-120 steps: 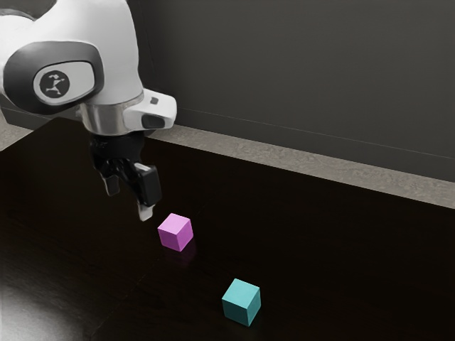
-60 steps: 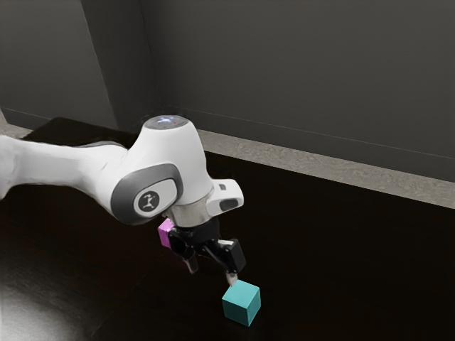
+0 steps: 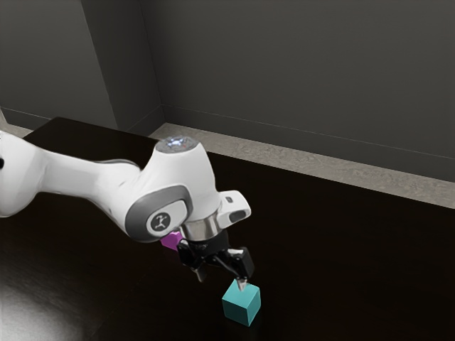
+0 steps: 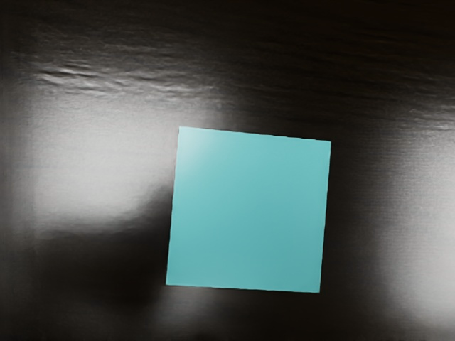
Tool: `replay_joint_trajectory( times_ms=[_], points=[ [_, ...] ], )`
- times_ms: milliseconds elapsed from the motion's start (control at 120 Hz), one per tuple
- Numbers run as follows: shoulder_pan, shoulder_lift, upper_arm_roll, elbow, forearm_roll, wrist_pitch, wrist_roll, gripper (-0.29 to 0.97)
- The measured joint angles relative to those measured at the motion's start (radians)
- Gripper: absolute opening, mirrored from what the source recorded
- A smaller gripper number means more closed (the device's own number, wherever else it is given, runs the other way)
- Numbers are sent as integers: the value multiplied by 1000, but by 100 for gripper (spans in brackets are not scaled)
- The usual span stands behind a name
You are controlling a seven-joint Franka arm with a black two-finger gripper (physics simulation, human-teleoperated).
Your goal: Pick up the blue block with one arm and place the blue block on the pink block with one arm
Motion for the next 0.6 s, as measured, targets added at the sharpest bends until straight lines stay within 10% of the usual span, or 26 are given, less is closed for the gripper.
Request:
replay_joint_trajectory(
  times_ms=[600],
  points=[
    [1,146,5,75,93,34,-103,68]
  ],
)
